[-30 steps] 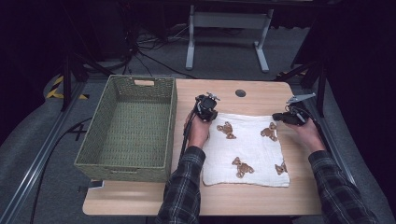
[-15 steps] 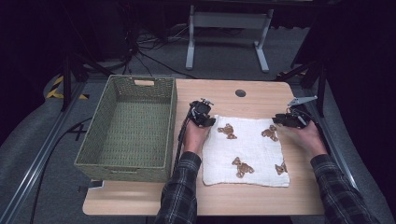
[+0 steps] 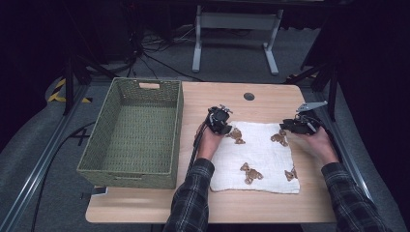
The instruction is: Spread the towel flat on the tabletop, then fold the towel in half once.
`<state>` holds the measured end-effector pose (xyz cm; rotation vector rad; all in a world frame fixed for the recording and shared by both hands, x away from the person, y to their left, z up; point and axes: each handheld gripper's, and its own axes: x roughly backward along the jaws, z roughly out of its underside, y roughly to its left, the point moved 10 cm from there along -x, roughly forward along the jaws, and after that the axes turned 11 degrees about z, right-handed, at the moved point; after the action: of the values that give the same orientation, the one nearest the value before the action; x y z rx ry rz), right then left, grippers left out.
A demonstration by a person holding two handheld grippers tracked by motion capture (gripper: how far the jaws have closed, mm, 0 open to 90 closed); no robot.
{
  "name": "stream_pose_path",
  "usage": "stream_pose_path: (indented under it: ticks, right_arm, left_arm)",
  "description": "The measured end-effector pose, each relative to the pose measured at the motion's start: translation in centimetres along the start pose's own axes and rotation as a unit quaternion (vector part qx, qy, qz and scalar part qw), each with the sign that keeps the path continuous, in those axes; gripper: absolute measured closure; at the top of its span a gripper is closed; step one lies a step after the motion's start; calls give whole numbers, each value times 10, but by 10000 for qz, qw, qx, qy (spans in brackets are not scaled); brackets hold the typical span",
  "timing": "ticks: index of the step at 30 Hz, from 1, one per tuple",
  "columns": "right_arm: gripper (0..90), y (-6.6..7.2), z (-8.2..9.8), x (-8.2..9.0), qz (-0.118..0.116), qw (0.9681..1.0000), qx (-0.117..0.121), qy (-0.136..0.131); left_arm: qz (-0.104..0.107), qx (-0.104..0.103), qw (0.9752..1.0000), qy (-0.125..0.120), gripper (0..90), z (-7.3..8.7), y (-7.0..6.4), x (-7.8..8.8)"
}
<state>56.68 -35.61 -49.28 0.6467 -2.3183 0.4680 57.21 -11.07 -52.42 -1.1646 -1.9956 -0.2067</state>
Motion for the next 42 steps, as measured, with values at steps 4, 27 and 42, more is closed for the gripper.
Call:
stream_pose_path:
  ticks: [4, 27, 42]
  right_arm:
    - [674, 0, 0, 1, 8, 10000, 31, 3]
    - [676, -16, 6, -17, 90, 9994, -216, 243]
    - [816, -17, 13, -30, 64, 9984, -375, 426]
  left_arm:
    - [-38, 45, 10000, -6, 862, -1, 4, 7]
    - [-893, 540, 9945, 35, 617, 8, 47, 26]
    - [-668, 500, 9964, 114, 852, 11, 46, 17]
